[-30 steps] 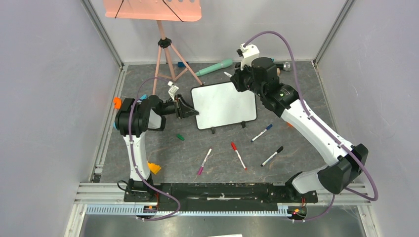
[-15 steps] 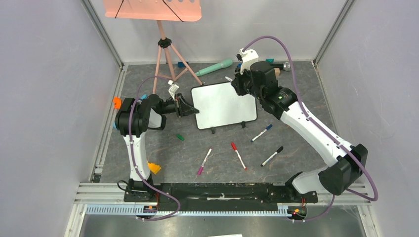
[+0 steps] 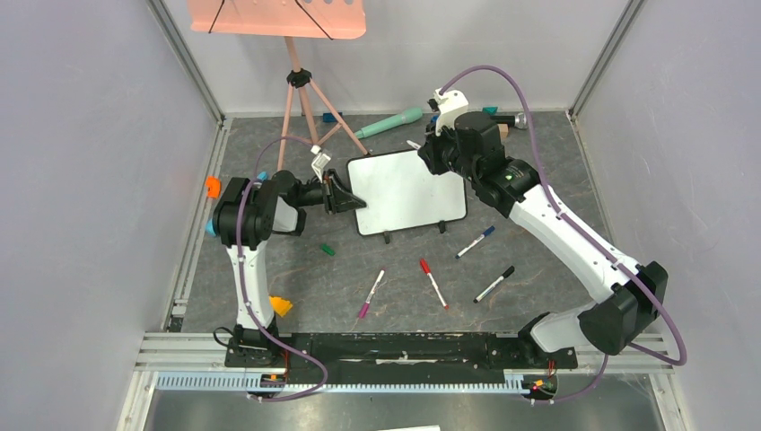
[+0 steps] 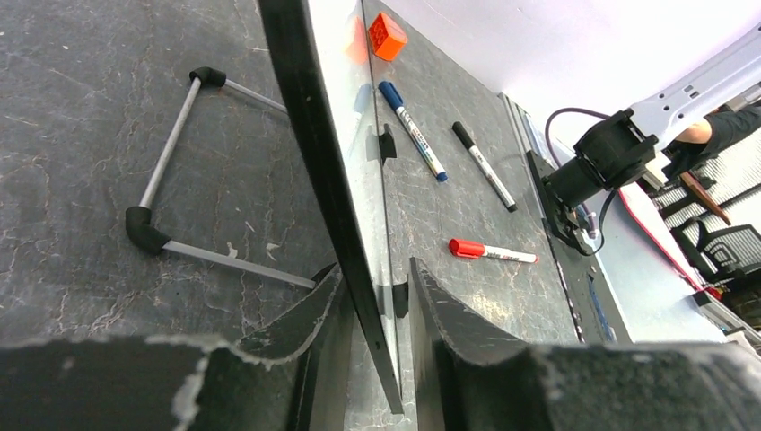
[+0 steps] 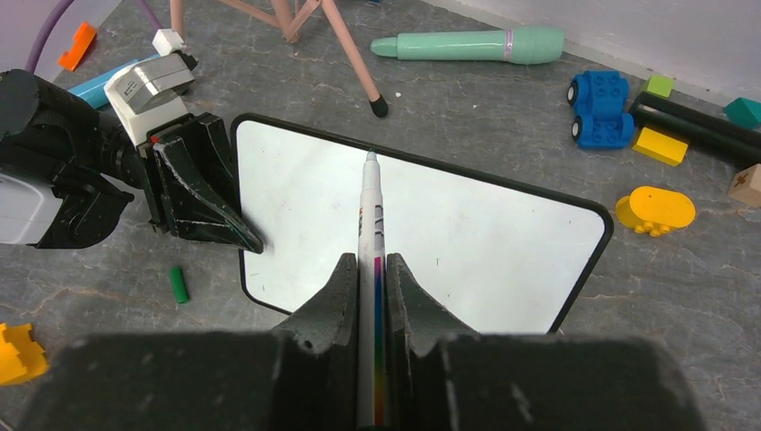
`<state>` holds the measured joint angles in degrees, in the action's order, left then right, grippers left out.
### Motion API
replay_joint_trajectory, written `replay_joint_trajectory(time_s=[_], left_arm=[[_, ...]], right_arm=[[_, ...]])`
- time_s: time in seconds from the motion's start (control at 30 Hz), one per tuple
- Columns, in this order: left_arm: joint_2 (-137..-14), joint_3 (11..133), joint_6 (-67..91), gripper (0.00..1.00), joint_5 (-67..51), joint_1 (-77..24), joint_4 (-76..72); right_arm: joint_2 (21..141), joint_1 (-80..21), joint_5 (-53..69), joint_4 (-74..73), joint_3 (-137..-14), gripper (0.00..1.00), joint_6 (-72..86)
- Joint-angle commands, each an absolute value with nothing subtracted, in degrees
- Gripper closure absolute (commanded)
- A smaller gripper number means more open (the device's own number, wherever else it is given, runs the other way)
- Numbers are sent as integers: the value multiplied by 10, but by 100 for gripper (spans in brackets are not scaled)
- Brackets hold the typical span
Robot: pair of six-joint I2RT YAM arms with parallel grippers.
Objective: Write a sentence on the whiteboard
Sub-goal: Adjust the whiteboard on the whiteboard stand.
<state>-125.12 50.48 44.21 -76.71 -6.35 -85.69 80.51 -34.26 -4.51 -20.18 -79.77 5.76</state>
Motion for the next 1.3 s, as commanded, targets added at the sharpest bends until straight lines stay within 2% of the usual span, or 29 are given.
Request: replay_joint_trajectory(time_s=[0.0,0.03,0.07,0.1,0.53,0.77,1.03,1.27], left_arm=[[-1249,502,428,68,-762,-68,-892],[-1247,496,424,75,-749,-69,-892],[-1247,490,420,91,-739,-69,-891],[-1247,488,417,98,-736,-69,-890],[-1257,533,457,98,-811,-69,-891],[-1247,527,422,98,-804,-68,-851],[-1285,593,459,98,-876,-92,-834],[-1284,586,461,98,-871,-93,-847]], right_arm=[[791,-342,-37,-178,-804,100,53],[790,-342,-37,-178,-803,100,52],[787,-342,-37,-178,-801,100,52],[786,-342,-37,-178,-800,100,51],[766,-341,-47,-172,-780,100,55],[756,-342,-49,-172,-774,100,57],[750,-342,-51,-172,-770,100,55],[746,-342,-48,-171,-762,100,56]])
